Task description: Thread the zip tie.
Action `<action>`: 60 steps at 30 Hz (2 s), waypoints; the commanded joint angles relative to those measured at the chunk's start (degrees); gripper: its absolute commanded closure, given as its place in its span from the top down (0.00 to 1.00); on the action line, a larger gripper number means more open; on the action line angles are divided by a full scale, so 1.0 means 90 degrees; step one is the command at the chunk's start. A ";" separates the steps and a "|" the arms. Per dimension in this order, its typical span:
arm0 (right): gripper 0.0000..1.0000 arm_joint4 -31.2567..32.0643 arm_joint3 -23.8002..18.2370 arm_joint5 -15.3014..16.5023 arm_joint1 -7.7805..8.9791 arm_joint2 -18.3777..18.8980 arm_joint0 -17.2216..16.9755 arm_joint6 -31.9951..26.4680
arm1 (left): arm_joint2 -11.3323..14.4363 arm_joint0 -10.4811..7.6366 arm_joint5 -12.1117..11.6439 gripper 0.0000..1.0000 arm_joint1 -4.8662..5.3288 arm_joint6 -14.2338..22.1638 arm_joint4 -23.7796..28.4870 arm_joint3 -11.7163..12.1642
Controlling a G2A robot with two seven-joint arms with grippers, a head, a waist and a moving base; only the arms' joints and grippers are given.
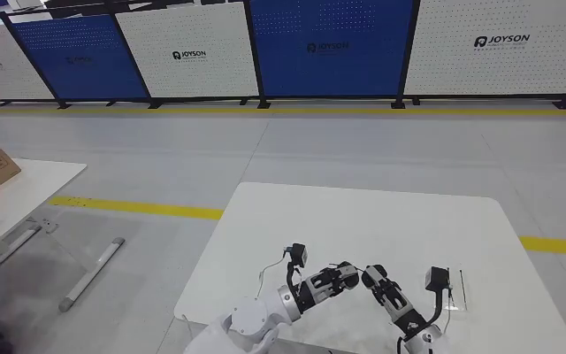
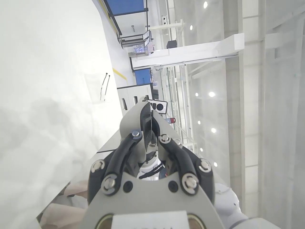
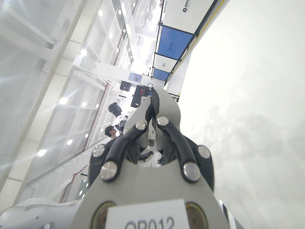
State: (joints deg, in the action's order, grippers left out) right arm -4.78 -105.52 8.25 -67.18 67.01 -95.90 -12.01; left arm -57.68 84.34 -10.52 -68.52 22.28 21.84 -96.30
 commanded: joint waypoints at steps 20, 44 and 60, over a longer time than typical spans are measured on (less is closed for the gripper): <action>0.00 0.0000 0.0000 0.0000 0.0000 0.0000 0.0000 0.0000 | 0.0003 0.0013 0.0014 0.27 0.0021 -0.0167 -0.0165 -0.0016; 0.12 -0.0028 0.0007 0.0017 -0.0014 -0.0008 0.0013 0.0042 | 0.0077 0.0002 -0.0041 0.00 0.0029 -0.0212 -0.0285 -0.0004; 1.00 -0.0781 -0.0118 0.0618 0.0035 0.0883 -0.0555 0.0158 | -0.0373 0.0273 0.0120 0.00 0.0105 -0.0670 -0.0245 -0.0086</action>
State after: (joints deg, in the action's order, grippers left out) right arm -11.30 -106.49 13.31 -66.90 74.38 -100.42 -10.60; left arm -60.85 86.60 -9.65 -67.63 16.35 19.87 -97.10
